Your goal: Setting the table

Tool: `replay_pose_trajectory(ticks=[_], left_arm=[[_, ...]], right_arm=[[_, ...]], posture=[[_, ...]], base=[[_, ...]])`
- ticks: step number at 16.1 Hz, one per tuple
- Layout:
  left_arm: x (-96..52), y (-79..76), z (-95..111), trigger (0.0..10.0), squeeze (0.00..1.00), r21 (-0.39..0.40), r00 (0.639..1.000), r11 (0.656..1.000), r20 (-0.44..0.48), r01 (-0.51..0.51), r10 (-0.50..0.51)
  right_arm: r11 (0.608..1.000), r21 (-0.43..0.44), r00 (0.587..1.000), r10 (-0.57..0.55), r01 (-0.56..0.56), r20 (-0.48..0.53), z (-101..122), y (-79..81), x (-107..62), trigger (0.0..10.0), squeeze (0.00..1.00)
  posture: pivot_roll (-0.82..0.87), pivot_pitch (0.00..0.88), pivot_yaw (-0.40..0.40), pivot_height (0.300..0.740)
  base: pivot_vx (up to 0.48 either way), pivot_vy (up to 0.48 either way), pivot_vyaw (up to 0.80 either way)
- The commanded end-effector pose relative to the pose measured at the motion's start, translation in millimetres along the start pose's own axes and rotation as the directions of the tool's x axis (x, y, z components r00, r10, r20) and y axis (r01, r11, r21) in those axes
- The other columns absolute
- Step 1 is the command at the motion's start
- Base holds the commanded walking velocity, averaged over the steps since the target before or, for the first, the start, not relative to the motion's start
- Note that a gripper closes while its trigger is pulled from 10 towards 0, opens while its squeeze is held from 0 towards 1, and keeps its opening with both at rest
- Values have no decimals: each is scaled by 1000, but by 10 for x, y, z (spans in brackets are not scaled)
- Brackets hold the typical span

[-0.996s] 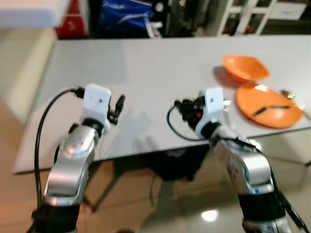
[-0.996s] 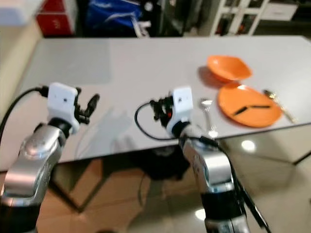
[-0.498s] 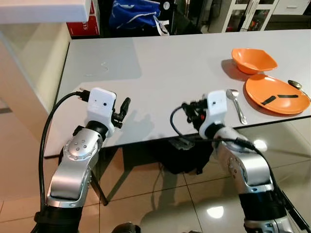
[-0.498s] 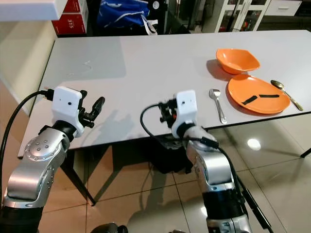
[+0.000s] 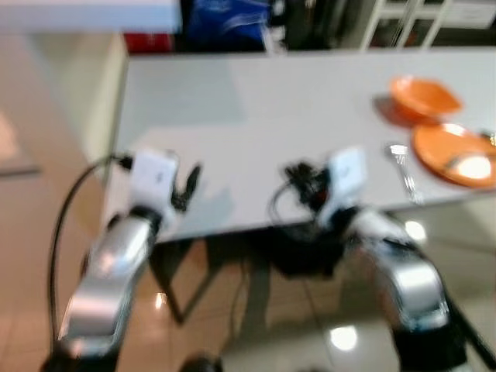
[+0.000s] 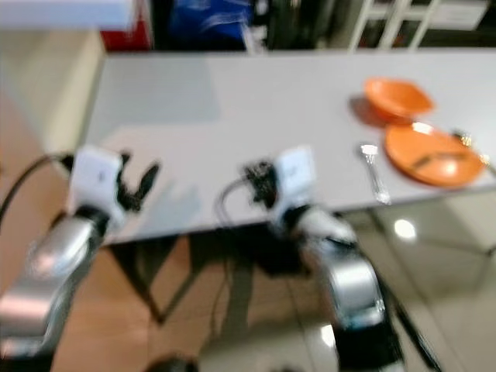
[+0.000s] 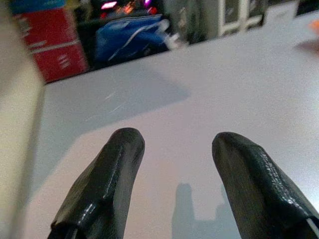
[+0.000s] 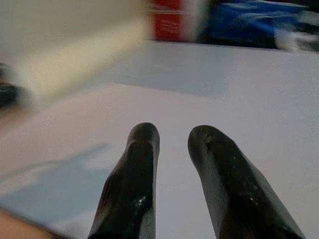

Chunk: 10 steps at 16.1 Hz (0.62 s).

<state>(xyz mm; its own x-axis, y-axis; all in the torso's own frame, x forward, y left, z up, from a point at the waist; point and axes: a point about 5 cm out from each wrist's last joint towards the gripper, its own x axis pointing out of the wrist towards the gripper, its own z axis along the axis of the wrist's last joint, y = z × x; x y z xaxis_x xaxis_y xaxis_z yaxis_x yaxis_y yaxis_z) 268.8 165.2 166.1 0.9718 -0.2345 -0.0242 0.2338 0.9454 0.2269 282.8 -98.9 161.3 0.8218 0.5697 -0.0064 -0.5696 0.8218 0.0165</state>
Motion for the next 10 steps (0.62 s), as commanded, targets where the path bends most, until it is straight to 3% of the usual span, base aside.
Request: replay_pose_trajectory(ticks=[1, 4, 8, 9, 10], left_arm=[[-45, -55, 36, 10000, 0, 8, 999, 999, 19, 34, -34], [-154, -110, 3, 10000, 0, 37, 995, 995, 7, 97, -97], [-131, -104, 53, 10000, 0, 69, 996, 994, 25, 87, -89], [-91, -45, 79, 10000, 0, 85, 999, 996, 29, 29, -31], [-67, 9, 85, 10000, 0, 49, 999, 999, 26, -22, 21]], right_arm=[[1000, -11, 999, 23, -23, 29, 55, -1, -40, 10000, 0], [996, -21, 996, 87, -86, 16, 13, 40, -114, 10000, 0], [997, -26, 997, 75, -74, 8, -5, 41, -121, 10000, 0], [996, 59, 998, -65, 64, 17, -28, -37, -91, 10000, 0], [989, 86, 993, -120, 119, 2, -52, -59, -77, 10000, 0]], posture=[[23, 6, -22, 740], [35, 0, -31, 740], [35, 0, -30, 740], [35, 0, -29, 740], [36, 0, -28, 740]], base=[[0, 480, 800], [0, 480, 800], [0, 480, 800], [0, 480, 0], [0, 480, 0]])
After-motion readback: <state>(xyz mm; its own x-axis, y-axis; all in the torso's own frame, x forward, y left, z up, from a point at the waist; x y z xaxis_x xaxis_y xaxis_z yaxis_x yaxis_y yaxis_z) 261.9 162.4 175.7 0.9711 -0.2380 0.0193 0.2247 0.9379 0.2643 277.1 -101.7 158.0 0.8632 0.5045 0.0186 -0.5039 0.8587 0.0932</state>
